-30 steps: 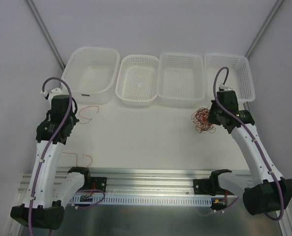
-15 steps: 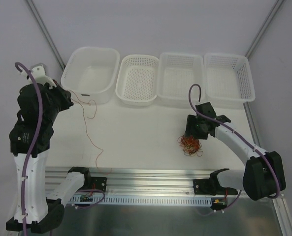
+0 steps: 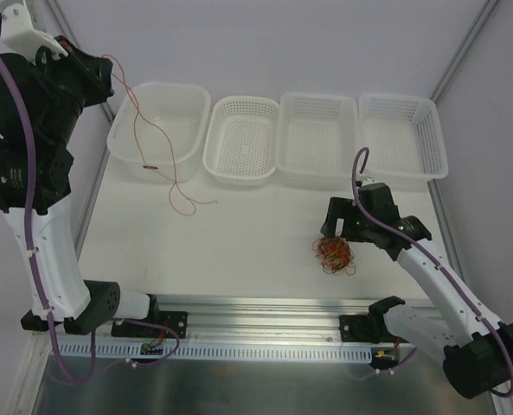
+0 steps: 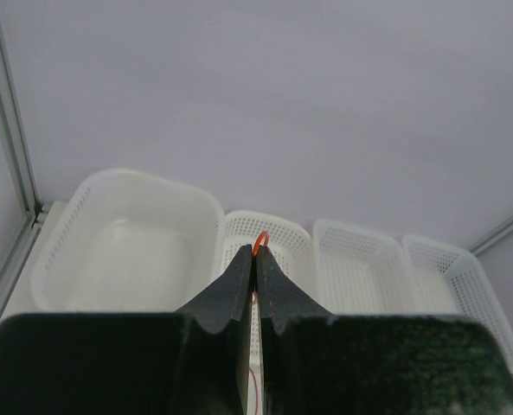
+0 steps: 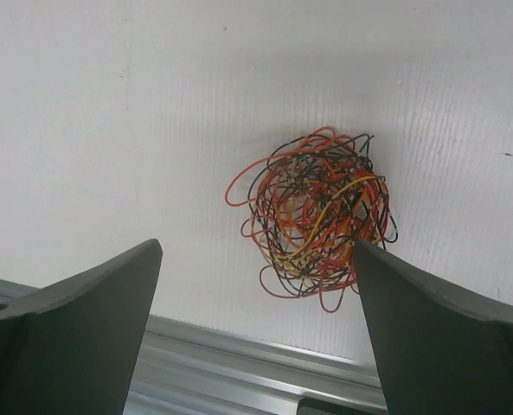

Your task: Untangle the cables

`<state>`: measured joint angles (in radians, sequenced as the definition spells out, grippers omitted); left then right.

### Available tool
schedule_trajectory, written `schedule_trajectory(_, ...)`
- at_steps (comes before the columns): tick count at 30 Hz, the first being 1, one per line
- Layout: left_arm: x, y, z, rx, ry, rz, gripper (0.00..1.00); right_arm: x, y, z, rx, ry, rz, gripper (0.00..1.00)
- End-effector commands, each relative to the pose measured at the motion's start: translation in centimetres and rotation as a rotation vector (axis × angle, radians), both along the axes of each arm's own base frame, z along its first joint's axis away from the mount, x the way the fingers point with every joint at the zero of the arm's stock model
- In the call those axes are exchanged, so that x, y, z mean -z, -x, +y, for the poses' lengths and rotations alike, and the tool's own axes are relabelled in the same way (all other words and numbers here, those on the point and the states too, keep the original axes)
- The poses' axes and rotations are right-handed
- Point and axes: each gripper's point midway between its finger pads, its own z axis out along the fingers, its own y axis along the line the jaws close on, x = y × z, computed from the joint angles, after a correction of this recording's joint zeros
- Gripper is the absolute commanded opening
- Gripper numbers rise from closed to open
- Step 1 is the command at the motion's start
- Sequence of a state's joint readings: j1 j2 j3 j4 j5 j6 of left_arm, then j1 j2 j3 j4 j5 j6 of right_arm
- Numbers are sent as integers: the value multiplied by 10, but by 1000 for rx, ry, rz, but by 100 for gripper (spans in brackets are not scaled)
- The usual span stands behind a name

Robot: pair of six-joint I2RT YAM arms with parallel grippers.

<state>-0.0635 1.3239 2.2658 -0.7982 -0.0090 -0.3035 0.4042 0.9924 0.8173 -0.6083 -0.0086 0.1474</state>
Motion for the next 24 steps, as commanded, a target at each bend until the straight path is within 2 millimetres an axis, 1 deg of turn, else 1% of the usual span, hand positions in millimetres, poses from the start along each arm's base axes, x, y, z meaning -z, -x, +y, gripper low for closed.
schedule_trajectory(1,-37,-20,7,-40,20,-110,0,-22,11,4,-29,-36,-29,97)
schedule_trajectory(2,-45,-24,9,-53,14,-136,0,-24,14,6,-38,-43,-31,97)
schedule_trajectory(3,-61,-26,12,-70,15,-197,0,-28,16,7,-42,-53,-43,97)
schedule_trajectory(4,-64,-36,15,-86,9,-214,0,-29,18,7,-43,-56,-40,97)
schedule_trajectory(5,-68,-42,21,-122,-2,-235,0,-29,20,7,-48,-59,-40,97)
schedule_trajectory(6,-80,-46,24,-144,0,-289,0,-30,22,7,-50,-61,-44,97)
schedule_trajectory(7,-82,-56,28,-167,-5,-300,0,-30,23,7,-50,-62,-42,97)
schedule_trajectory(8,-86,-59,33,-192,-18,-321,0,-29,24,7,-53,-64,-39,97)
schedule_trajectory(9,-97,-62,38,-222,-13,-369,0,-28,25,7,-54,-62,-32,97)
schedule_trajectory(10,-96,-71,40,-235,-21,-374,0,-28,25,7,-56,-63,-31,97)
schedule_trajectory(12,-96,-84,46,-266,-36,-391,0,-26,24,7,-55,-57,-26,97)
schedule_trajectory(13,-96,-95,49,-281,-48,-407,0,-26,23,8,-57,-58,-27,97)
schedule_trajectory(15,-81,-115,51,-297,-71,-381,0,-24,21,8,-59,-55,-30,97)
schedule_trajectory(16,-73,-129,52,-302,-79,-371,0,-22,19,8,-58,-46,-26,97)
schedule_trajectory(17,-54,-145,53,-304,-100,-328,0,-21,19,8,-55,-42,-21,97)
schedule_trajectory(18,-41,-156,52,-301,-110,-299,0,-19,18,8,-56,-40,-17,97)
schedule_trajectory(19,-23,-172,54,-303,-119,-256,0,-19,16,9,-55,-41,-16,97)
schedule_trajectory(20,2,-187,56,-304,-130,-202,0,-17,17,10,-58,-42,-9,97)
schedule_trajectory(21,18,-197,57,-300,-134,-171,0,-15,17,10,-57,-44,-5,97)
schedule_trajectory(23,68,-223,59,-287,-139,-64,0,-14,16,11,-56,-46,0,97)
schedule_trajectory(24,84,-231,59,-280,-141,-32,0,-12,17,11,-59,-45,2,97)
